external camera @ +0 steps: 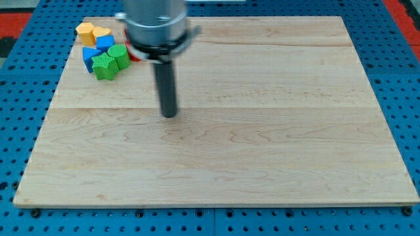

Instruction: Push the yellow hexagon above the red circle

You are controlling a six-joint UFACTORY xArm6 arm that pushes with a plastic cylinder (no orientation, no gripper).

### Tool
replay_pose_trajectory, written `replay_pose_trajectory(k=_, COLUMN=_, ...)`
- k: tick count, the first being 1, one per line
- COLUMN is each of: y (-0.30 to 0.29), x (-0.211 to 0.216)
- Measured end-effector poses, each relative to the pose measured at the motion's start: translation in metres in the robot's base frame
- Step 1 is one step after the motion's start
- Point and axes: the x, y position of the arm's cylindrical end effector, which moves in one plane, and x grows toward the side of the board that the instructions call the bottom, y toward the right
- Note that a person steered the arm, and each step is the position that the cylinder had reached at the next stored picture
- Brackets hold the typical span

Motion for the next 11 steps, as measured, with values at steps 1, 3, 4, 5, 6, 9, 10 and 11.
replay_pose_trajectory(k=1, y=-0.091, x=-0.004)
replay_pose_trajectory(k=3, y=-0.200, x=-0.017)
replay_pose_trajectory(k=4, y=-0.200, x=-0.028)
replay_pose_trajectory(k=5, y=-0.199, x=-0.098)
replay_pose_trajectory(k=6, y=-0.199, x=-0.167)
replay_pose_trajectory(k=9, y=-0.156, x=-0.215)
replay_pose_trajectory(k=10, y=-0.137, x=-0.207)
replay_pose_trajectory(k=11, y=-0.125, x=-0.205)
